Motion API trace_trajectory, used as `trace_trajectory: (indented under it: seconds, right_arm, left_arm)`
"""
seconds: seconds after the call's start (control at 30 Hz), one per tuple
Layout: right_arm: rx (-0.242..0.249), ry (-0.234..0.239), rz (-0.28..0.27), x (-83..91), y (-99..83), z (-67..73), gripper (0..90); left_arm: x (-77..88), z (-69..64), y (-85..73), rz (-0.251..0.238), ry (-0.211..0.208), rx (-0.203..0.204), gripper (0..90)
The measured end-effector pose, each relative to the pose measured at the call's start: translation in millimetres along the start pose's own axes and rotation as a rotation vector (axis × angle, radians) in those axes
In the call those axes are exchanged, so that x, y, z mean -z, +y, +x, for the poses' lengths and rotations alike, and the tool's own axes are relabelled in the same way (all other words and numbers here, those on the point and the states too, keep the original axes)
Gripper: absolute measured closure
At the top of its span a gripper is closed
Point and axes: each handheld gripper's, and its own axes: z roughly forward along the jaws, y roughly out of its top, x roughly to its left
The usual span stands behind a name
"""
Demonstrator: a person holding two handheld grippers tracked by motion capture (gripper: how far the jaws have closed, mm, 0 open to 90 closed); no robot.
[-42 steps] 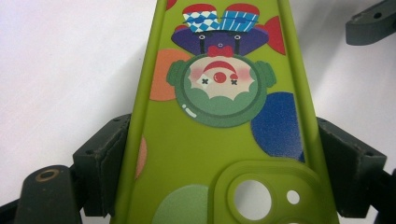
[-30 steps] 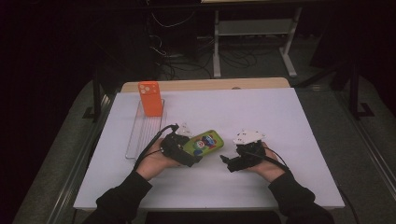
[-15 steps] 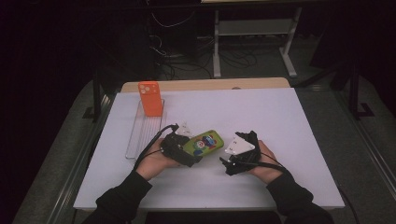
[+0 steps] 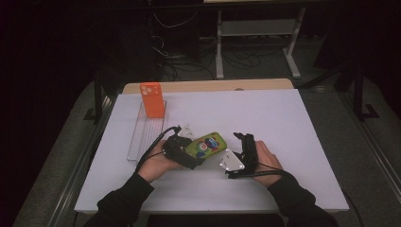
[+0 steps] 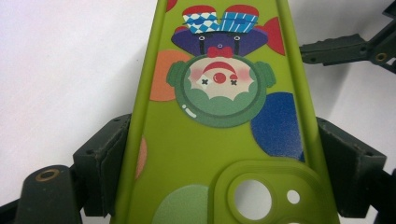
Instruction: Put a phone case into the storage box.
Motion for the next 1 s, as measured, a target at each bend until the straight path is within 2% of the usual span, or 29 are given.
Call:
trace_trajectory:
  seconds: [0.1,0.13,0.2,0.23,0.27,0.4,0.5,0.57,0.6,0.63,0.73,0.77,0.8,0.83,0.9,0.93,1.0]
  right_arm:
    - [0.050,-0.033,-0.009,-1.3,1.0,3.6,1.0]
    - [0.083,-0.042,-0.005,-1.1,1.1,4.1,1.1]
    - [0.119,-0.058,-0.007,-1.3,1.6,5.4,1.0]
    - [0.132,-0.066,-0.006,-1.6,2.0,6.0,1.1]
    - [0.125,-0.085,-0.015,-2.0,2.8,8.9,1.1]
    - [0.193,-0.108,-0.016,-3.2,5.1,11.9,1.1]
    - [0.219,-0.126,-0.021,-3.6,6.9,14.3,1.1]
    - [0.235,-0.123,-0.024,-3.9,8.6,15.1,1.1]
    - [0.251,-0.132,-0.034,-4.4,10.2,15.5,1.1]
    - [0.245,-0.140,-0.030,-4.0,11.2,17.0,1.1]
    - [0.264,-0.149,-0.033,-4.9,14.6,20.8,1.1]
    - [0.285,-0.146,-0.025,-5.0,15.8,21.5,1.1]
    - [0.276,-0.128,-0.010,-5.0,16.5,24.3,1.4]
    - [0.282,-0.141,-0.021,-5.7,17.5,25.2,1.5]
    - [0.303,-0.153,-0.035,-6.0,20.6,24.8,3.1]
    - [0.357,-0.151,-0.038,-6.7,21.2,23.1,3.6]
    - [0.368,-0.158,-0.049,-8.4,22.1,24.0,5.2]
  left_arm:
    - [-1.0,-1.1,-0.1,-0.014,0.003,0.017,15.2]
    - [-0.4,-0.3,-0.1,-0.005,0.004,0.006,15.2]
    - [0.5,0.8,0.0,0.007,0.005,-0.010,15.2]
    - [0.7,1.0,0.1,0.008,0.005,-0.011,15.2]
    - [0.8,1.0,0.2,0.007,0.005,-0.011,15.2]
    - [0.0,-0.9,0.4,-0.013,0.000,0.013,15.2]
    - [0.2,-0.7,0.7,-0.018,-0.004,0.016,15.2]
    - [0.2,-0.4,1.0,-0.026,-0.006,0.017,15.2]
    - [0.9,0.0,1.5,-0.021,-0.005,0.010,15.2]
    - [1.8,1.3,2.2,-0.009,-0.003,-0.009,15.2]
    - [2.0,0.6,3.1,-0.014,-0.007,-0.008,15.2]
    - [1.9,0.2,3.2,-0.017,-0.009,-0.005,15.2]
    - [2.0,0.1,3.3,-0.017,-0.010,-0.006,15.2]
    - [2.1,0.2,3.3,-0.016,-0.011,-0.006,15.2]
    - [2.4,0.7,3.4,-0.014,-0.013,-0.008,15.2]
    - [2.3,0.9,3.4,-0.015,-0.014,-0.008,15.2]
    - [2.5,1.3,3.5,-0.014,-0.014,-0.010,15.2]
